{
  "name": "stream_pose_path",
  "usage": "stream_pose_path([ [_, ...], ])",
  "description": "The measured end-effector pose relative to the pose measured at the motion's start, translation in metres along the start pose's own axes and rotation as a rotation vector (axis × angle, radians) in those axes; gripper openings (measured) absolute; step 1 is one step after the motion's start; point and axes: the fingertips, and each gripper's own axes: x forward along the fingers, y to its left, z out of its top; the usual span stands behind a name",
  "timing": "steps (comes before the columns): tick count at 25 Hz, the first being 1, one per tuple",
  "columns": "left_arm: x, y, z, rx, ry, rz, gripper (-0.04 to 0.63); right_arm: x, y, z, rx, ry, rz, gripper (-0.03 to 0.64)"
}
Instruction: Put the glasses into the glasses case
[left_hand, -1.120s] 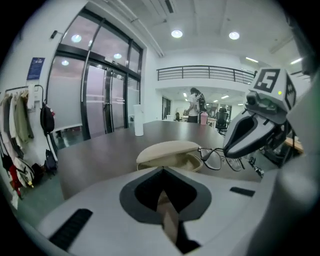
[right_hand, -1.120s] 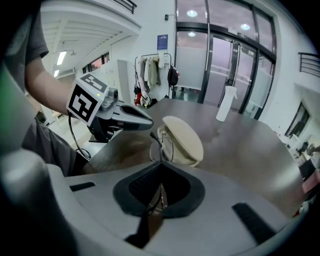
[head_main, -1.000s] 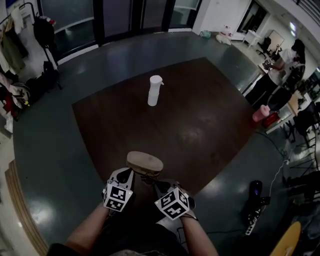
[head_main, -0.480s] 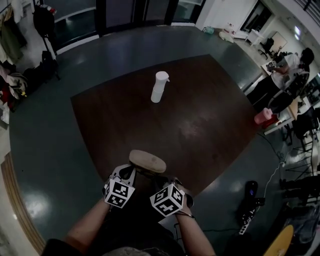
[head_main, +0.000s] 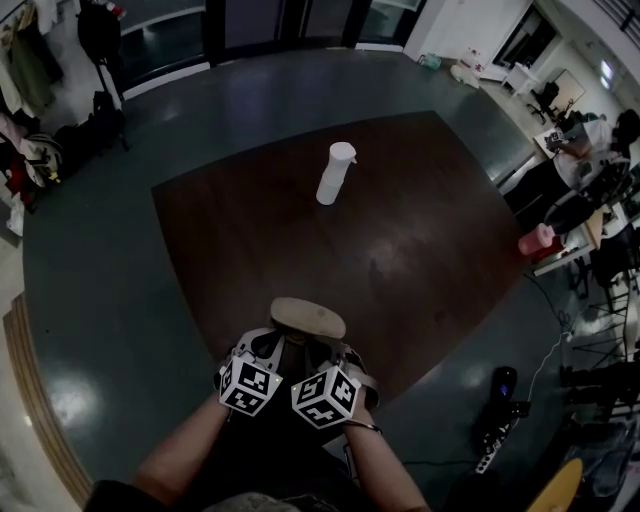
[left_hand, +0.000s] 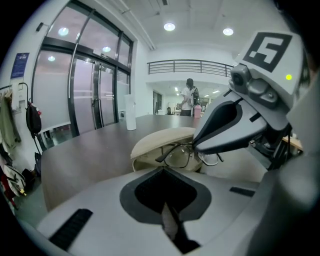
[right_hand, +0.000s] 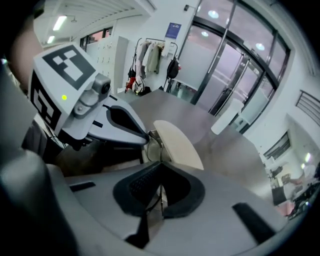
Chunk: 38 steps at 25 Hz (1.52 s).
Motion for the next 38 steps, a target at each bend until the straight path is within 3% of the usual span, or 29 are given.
stream_pose_path([
  [7,0.000,0.001,0.000,-0.023,0.006,-0.014,0.006,0.015,-0.004,0.009,-0.094,-0.041,-0.112,-0.012],
  [15,0.000,0.004,-0.001,-0.031,0.005,-0.021,0.006,0.020,-0.007,0.029,-0.165,-0.084,-0.163,-0.012],
  [20,-0.002,0.007,-0.003,-0.038,0.002,-0.023,0.006,0.030,-0.008,0.033,-0.273,-0.072,-0.222,-0.012],
  [26,-0.003,0.007,-0.004,-0.054,-0.001,-0.025,0.006,0.042,-0.003,0.021,-0.311,-0.020,-0.156,-0.012],
  [38,-0.001,0.004,-0.002,-0.057,-0.008,-0.034,0.006,0.051,0.000,0.012,-0.323,-0.012,-0.062,-0.011],
])
